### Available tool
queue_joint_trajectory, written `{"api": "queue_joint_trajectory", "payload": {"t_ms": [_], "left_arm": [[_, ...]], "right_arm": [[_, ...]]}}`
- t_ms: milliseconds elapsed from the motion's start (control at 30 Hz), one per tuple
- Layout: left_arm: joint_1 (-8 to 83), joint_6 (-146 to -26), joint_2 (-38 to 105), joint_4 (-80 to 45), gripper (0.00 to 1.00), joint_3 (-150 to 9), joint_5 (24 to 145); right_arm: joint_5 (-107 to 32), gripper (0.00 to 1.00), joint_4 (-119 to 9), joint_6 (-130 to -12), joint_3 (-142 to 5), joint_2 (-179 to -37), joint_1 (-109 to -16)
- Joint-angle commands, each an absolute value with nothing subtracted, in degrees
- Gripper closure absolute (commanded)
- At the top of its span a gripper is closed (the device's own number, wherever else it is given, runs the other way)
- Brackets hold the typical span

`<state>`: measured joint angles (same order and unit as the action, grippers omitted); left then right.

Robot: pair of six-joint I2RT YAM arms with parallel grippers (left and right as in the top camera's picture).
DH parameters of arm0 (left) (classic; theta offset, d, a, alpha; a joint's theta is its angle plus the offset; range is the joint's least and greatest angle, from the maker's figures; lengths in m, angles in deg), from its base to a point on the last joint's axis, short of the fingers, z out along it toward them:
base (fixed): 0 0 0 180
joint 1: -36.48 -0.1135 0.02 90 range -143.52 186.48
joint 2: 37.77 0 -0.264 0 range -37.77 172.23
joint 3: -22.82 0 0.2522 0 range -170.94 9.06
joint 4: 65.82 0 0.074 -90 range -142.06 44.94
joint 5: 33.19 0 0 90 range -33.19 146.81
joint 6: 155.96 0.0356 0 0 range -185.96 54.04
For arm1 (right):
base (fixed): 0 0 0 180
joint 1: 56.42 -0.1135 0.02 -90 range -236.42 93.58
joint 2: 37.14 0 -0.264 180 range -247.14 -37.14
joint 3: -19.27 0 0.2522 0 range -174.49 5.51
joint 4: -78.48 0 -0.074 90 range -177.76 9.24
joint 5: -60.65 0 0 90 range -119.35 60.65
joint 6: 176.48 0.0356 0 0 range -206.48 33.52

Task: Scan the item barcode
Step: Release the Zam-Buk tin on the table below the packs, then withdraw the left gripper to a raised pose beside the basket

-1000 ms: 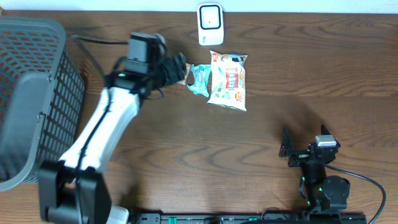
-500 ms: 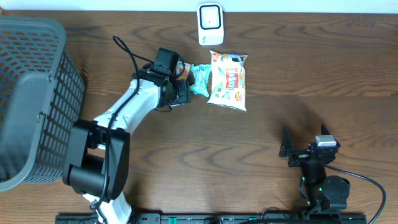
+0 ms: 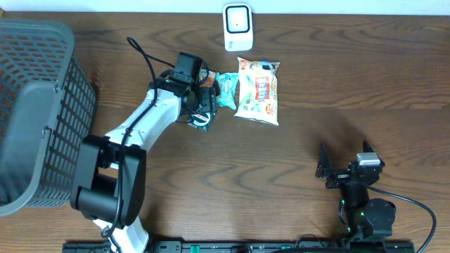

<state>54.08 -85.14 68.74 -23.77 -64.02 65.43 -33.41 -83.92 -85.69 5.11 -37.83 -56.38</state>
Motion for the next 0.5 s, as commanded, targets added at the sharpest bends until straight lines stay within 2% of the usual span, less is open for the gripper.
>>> {"api": "queue_joint_trajectory", "payload": {"t_ms": [0,233,467], "left_arm": [[50.7,-83.5,61.1,-22.7,0.2,-68.3,64.0],[40.0,-83.5,48.7,-18.3,0.2,-68.8,62.1],[31.3,-83.6,44.5,-15.4,0.14,-68.8,62.1]], "right_arm": [[-33.4,0.01,-83.7,-86.1,5.2,-37.5,-56.8],[-33.4,0.01,-83.7,-86.1,5.2,-37.5,-56.8],[-33.4,0.01,-83.7,-86.1,5.2,-37.5,-56.8]]}}
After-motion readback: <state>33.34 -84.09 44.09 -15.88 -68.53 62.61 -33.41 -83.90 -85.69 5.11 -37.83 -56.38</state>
